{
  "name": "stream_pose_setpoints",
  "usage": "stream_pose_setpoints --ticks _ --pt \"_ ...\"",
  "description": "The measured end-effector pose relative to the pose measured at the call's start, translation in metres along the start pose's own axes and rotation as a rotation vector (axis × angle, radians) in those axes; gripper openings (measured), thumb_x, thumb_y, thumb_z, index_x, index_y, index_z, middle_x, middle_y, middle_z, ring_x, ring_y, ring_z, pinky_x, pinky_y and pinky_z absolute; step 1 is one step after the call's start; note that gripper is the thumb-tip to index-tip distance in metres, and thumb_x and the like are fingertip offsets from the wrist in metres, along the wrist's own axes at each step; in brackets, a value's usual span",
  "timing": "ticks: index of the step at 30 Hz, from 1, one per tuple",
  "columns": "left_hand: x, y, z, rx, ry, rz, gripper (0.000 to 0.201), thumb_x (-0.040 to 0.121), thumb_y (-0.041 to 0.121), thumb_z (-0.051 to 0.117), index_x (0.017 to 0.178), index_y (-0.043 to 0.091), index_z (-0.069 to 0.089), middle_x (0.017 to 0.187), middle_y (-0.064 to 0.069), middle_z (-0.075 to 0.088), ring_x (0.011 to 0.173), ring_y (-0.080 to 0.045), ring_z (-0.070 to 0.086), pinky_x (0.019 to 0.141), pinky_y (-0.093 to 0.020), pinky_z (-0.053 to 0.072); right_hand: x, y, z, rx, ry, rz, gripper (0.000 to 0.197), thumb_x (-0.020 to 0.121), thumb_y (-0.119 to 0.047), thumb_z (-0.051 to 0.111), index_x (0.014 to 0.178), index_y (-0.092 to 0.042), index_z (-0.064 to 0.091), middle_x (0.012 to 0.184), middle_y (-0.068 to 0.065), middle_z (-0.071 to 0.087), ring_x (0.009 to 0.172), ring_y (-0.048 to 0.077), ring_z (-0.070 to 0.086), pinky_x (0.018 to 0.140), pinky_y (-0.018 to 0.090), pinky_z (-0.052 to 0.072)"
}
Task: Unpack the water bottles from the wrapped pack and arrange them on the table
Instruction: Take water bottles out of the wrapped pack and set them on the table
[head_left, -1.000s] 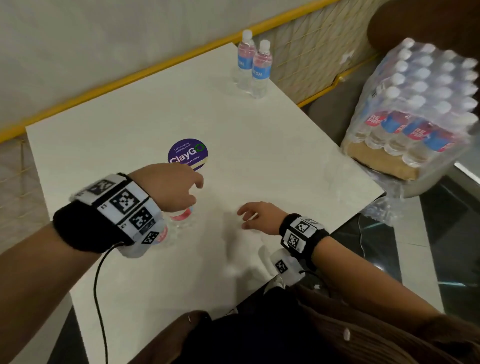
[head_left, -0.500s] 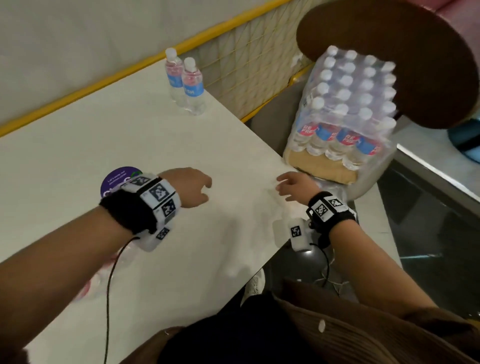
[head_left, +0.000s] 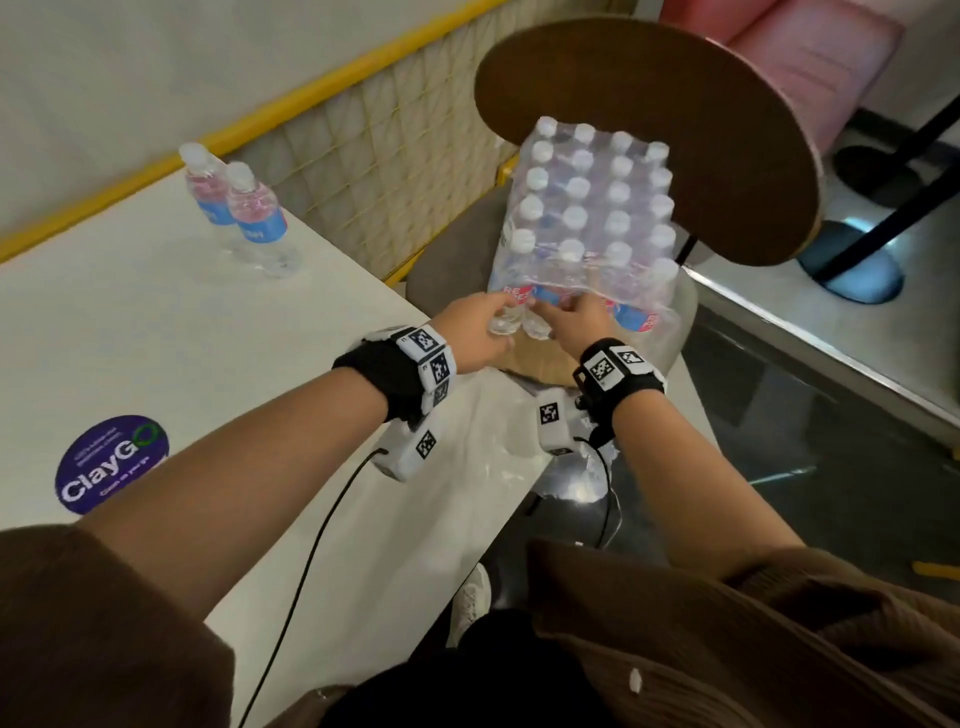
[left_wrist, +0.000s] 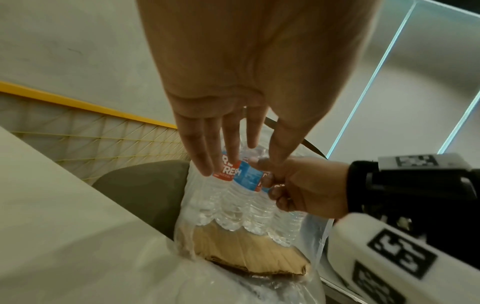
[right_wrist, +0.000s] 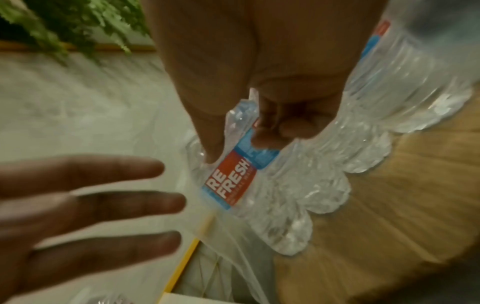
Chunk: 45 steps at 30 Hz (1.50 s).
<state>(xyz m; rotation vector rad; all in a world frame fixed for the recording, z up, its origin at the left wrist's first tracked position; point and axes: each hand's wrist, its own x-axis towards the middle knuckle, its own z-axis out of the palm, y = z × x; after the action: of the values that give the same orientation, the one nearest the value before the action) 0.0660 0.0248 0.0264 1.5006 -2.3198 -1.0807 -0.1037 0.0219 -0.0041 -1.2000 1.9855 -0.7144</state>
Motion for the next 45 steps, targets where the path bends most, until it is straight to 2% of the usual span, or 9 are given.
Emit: stream_pose_setpoints --ticks 3,6,12,15,22,30,36,42,45 --pt "0.003 0.005 0.003 -0.071 0.04 0.016 0.06 0.086 0.015 0.064 0.141 0.015 0.039 0.136 -0.006 0.052 0.121 -0.021 0.052 0.096 -0.021 0.037 0.01 -0.01 -0.008 -0.12 0.074 -0.015 0.05 0.085 -0.053 0.054 0.108 -0.009 0.064 0.098 0.01 0.067 0.096 0.028 0.06 0.075 0.031 0.043" --pt "0.012 0.013 0.007 -0.124 0.052 0.029 0.072 0.077 0.023 0.071 0.141 0.015 0.038 0.135 -0.007 0.051 0.122 -0.021 0.052 0.104 -0.032 0.041 0.001 -0.004 -0.019 -0.314 0.127 -0.171 0.043 0.084 -0.056 0.053 0.091 -0.013 0.057 0.064 -0.003 0.054 0.067 0.019 0.055 0.054 0.026 0.035" --pt "0.024 0.025 0.024 -0.166 -0.032 0.046 0.087 0.067 0.02 0.077 0.141 0.022 0.033 0.135 -0.006 0.05 0.123 -0.023 0.052 0.102 -0.036 0.045 -0.036 0.008 -0.016 -0.046 0.003 -0.457 0.027 0.081 -0.022 0.068 0.106 -0.02 0.058 0.057 -0.006 0.045 0.05 0.004 0.042 0.052 0.013 0.033" --pt "0.025 0.019 0.029 -0.151 -0.012 -0.004 0.066 0.078 0.018 0.073 0.137 0.018 0.042 0.129 -0.007 0.057 0.117 -0.024 0.055 0.094 -0.028 0.043 -0.037 0.013 -0.026 0.092 -0.225 -0.38 0.027 0.082 -0.02 0.07 0.107 -0.023 0.061 0.069 -0.003 0.053 0.059 0.003 0.049 0.058 0.011 0.041" --pt "0.014 0.003 0.023 -0.286 0.099 -0.045 0.046 0.072 0.023 0.081 0.111 0.018 0.058 0.111 -0.001 0.065 0.1 -0.019 0.061 0.089 -0.027 0.047 -0.004 0.02 -0.041 0.032 0.229 -0.085 0.017 0.088 -0.028 0.064 0.088 -0.012 0.059 0.082 0.003 0.061 0.077 0.017 0.056 0.071 0.024 0.043" --pt "-0.038 -0.021 -0.018 -0.221 0.062 -0.131 0.04 0.07 0.029 0.081 0.104 0.026 0.059 0.099 0.003 0.066 0.093 -0.016 0.061 0.082 -0.026 0.05 0.026 0.007 -0.037 -0.408 -0.097 0.112 0.039 0.092 -0.026 0.048 0.127 -0.009 0.05 0.111 0.013 0.064 0.096 0.031 0.059 0.086 0.039 0.047" --pt "-0.103 -0.062 -0.06 0.051 -0.019 -0.298 0.046 0.072 0.032 0.078 0.113 0.023 0.059 0.115 0.001 0.061 0.105 -0.02 0.056 0.087 -0.027 0.044 -0.027 0.001 -0.018 -0.366 0.009 -0.132 0.05 0.083 -0.036 0.066 0.126 -0.02 0.048 0.119 0.015 0.061 0.109 0.035 0.056 0.092 0.041 0.044" --pt "-0.172 -0.1 -0.085 0.235 -0.151 -0.412 0.053 0.079 0.033 0.073 0.126 0.021 0.054 0.127 -0.001 0.055 0.114 -0.022 0.054 0.08 -0.025 0.043 -0.113 -0.032 0.031 -0.37 -0.278 -0.463 0.05 0.077 -0.035 0.074 0.12 -0.017 0.053 0.097 0.003 0.06 0.087 0.021 0.055 0.073 0.012 0.038" --pt "-0.201 -0.11 -0.095 0.313 -0.243 -0.418 0.055 0.083 0.03 0.07 0.133 0.017 0.05 0.134 -0.003 0.051 0.118 -0.022 0.052 0.068 -0.02 0.042 -0.172 -0.055 0.064 -0.465 -0.529 -0.53 0.052 0.08 -0.039 0.07 0.124 -0.027 0.047 0.094 0.002 0.062 0.076 0.018 0.058 0.073 0.022 0.042"
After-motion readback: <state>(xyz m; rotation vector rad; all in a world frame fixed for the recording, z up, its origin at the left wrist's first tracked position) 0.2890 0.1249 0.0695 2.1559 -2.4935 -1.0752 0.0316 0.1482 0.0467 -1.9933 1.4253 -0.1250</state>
